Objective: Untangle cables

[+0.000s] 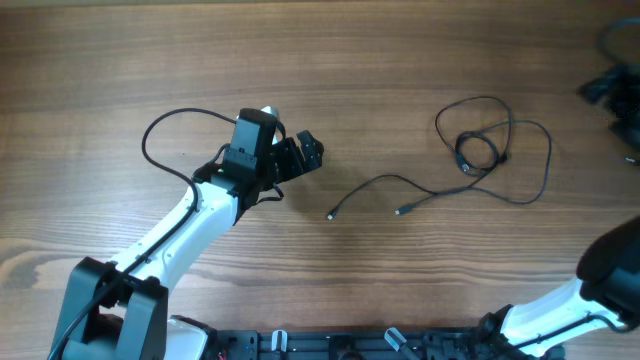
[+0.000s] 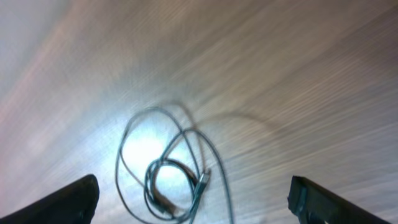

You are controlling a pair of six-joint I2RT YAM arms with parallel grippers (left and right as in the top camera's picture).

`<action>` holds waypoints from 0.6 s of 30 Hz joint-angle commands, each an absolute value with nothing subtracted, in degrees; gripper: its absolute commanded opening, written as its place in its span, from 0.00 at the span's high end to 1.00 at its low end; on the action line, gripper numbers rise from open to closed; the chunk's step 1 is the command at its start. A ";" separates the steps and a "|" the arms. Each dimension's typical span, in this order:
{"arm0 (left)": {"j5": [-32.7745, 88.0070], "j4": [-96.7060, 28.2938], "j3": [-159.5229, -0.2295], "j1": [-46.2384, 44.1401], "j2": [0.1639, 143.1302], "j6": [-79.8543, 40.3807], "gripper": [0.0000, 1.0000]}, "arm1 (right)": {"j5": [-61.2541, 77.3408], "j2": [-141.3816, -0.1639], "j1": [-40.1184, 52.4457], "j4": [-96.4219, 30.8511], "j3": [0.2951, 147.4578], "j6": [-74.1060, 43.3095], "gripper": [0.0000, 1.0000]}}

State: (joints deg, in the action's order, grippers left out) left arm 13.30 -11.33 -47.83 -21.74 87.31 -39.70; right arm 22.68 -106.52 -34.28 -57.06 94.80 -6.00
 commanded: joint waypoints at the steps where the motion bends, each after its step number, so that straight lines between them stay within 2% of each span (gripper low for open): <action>1: 12.34 -11.25 -47.68 -21.52 87.00 -39.22 0.00 | 15.33 -107.57 -27.68 -49.78 82.65 -6.94 0.00; 5: 12.29 -11.51 -47.66 -21.41 87.00 -39.18 0.00 | 2.57 -107.59 -22.09 -36.71 66.19 -18.50 0.00; 6: 12.29 -11.64 -47.68 -21.41 87.00 -39.18 0.00 | 3.99 -107.59 -20.84 -32.99 61.76 -20.14 0.18; 7: 12.08 -11.64 -47.68 -21.19 87.00 -39.18 0.00 | 8.43 -107.59 -19.81 -30.61 59.11 -19.22 0.43; 8: 12.08 -11.62 -47.68 -20.64 87.00 -39.20 0.00 | 13.41 -107.57 -19.05 -29.89 58.26 -17.56 0.72; 9: 12.10 -11.62 -47.68 -19.70 86.98 -39.20 0.00 | 19.90 -107.57 -17.96 -29.47 58.15 -15.44 0.85; 10: 12.16 -11.66 -47.68 -17.82 86.98 -39.22 0.03 | 27.68 -107.55 -16.32 -28.45 58.17 -12.60 0.91; 11: 12.80 -11.66 -47.68 -16.32 86.98 -39.22 0.05 | 34.98 -107.55 -14.17 -27.53 58.17 -10.07 0.95; 13: 16.27 -11.62 -47.68 -12.93 86.98 -39.22 0.05 | 40.99 -107.55 -7.03 -26.30 58.17 -7.46 0.95; 16: 24.75 -11.64 -47.68 -6.76 86.98 -39.20 0.03 | 40.27 -107.55 7.16 -24.97 58.30 -6.13 0.95; 18: 31.70 -11.64 -47.68 -3.07 86.98 -39.20 0.02 | 31.97 -107.55 13.45 -23.59 58.81 -10.17 0.94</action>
